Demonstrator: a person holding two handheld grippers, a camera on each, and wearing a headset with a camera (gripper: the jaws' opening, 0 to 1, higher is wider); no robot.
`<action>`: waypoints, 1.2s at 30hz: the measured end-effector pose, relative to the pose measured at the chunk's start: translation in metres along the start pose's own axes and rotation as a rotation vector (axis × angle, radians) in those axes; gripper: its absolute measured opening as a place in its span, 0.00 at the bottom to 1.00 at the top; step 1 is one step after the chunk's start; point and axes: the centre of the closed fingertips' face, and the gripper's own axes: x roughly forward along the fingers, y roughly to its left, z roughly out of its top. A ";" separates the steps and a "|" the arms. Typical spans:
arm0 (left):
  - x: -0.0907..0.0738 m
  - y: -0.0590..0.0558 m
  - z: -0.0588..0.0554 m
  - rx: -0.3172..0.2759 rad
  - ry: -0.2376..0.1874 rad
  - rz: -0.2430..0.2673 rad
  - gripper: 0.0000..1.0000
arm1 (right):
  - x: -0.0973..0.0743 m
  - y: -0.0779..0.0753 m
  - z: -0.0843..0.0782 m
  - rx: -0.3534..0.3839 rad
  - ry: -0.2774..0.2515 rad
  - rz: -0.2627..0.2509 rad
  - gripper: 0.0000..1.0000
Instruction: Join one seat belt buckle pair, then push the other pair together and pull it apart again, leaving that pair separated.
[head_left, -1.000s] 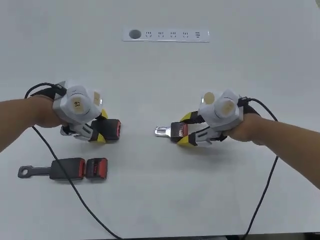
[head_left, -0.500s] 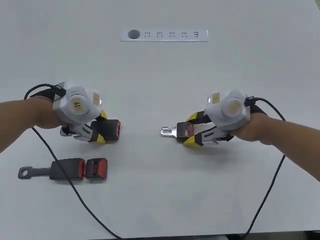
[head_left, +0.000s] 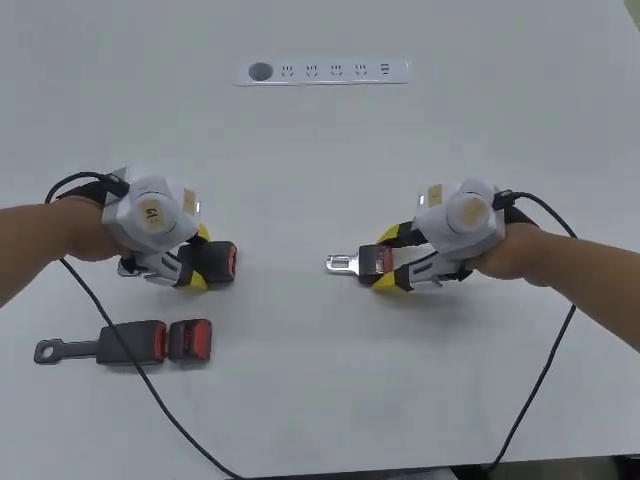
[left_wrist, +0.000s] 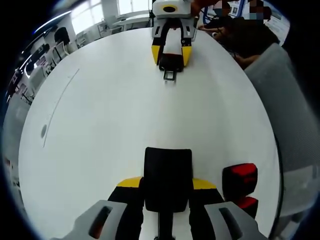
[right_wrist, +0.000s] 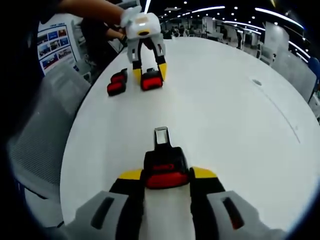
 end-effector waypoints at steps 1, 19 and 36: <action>0.000 0.000 0.000 0.001 0.001 0.000 0.36 | 0.000 0.000 0.000 0.001 0.002 0.001 0.36; -0.033 0.020 0.011 -0.304 -0.121 0.160 0.64 | -0.020 -0.023 0.014 0.157 -0.166 -0.215 0.72; -0.065 0.013 0.011 -0.616 -0.295 0.369 0.94 | -0.046 -0.036 0.014 0.351 -0.316 -0.511 0.89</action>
